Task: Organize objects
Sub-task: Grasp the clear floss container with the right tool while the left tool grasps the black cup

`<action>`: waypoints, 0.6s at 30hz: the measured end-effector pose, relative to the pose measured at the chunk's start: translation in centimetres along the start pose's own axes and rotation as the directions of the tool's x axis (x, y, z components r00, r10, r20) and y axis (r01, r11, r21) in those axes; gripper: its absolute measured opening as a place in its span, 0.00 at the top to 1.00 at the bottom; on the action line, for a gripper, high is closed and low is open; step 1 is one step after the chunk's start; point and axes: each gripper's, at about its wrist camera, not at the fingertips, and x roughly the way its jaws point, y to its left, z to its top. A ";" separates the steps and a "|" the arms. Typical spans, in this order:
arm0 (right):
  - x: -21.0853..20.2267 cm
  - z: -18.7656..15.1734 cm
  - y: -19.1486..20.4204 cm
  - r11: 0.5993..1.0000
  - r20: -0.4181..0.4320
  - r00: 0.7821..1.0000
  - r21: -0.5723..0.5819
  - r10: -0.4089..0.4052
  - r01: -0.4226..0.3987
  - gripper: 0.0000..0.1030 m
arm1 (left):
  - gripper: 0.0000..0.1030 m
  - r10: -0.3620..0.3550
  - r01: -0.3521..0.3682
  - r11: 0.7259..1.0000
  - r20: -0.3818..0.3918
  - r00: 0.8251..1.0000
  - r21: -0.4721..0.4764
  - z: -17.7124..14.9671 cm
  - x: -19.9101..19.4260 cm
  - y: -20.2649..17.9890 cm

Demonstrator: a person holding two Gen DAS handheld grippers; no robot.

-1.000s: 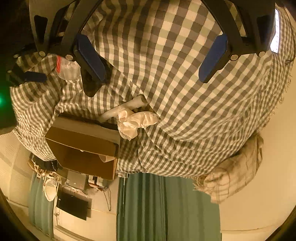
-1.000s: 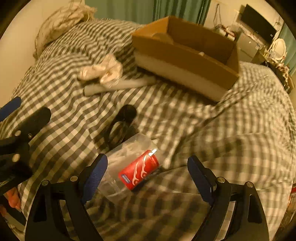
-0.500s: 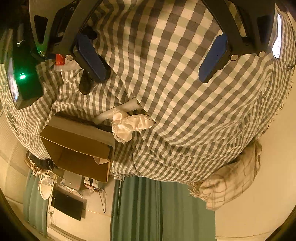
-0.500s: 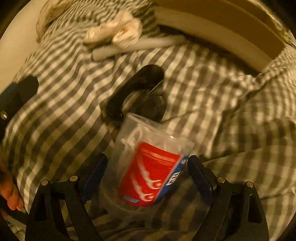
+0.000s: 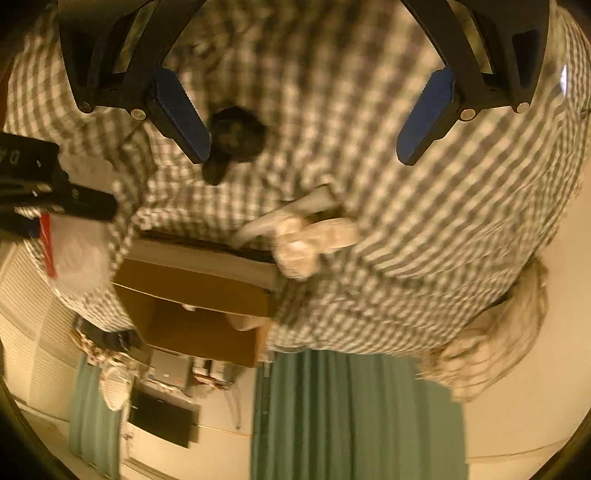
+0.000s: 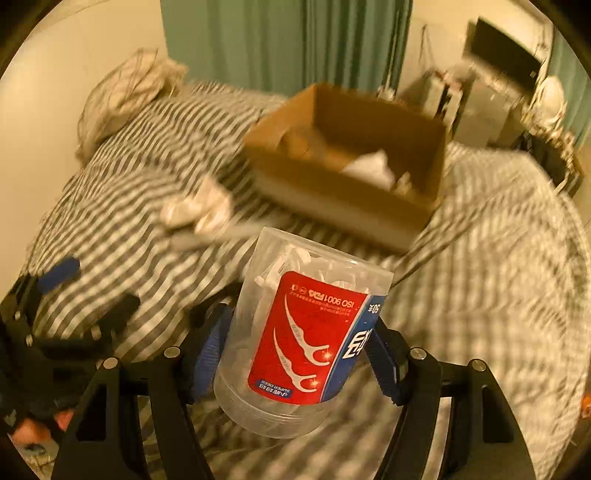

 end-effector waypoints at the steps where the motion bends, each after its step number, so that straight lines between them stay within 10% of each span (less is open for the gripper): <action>1: 0.2 0.4 -0.4 1.000 0.000 1.000 -0.015 -0.005 0.005 0.32 | 0.00 -0.009 0.009 1.000 -0.001 1.000 0.016 0.1 0.3 -0.9; 12: 2.4 -0.4 -2.9 1.000 -0.023 1.000 -0.013 -0.002 0.002 0.32 | 0.03 -0.031 0.040 0.995 -0.103 0.994 0.092 -1.0 5.1 -5.8; 18: 2.7 -0.9 -3.4 1.000 -0.030 0.999 0.003 0.022 -0.022 0.32 | 0.61 -0.056 0.077 0.993 -0.212 0.976 0.092 -2.0 7.9 -5.9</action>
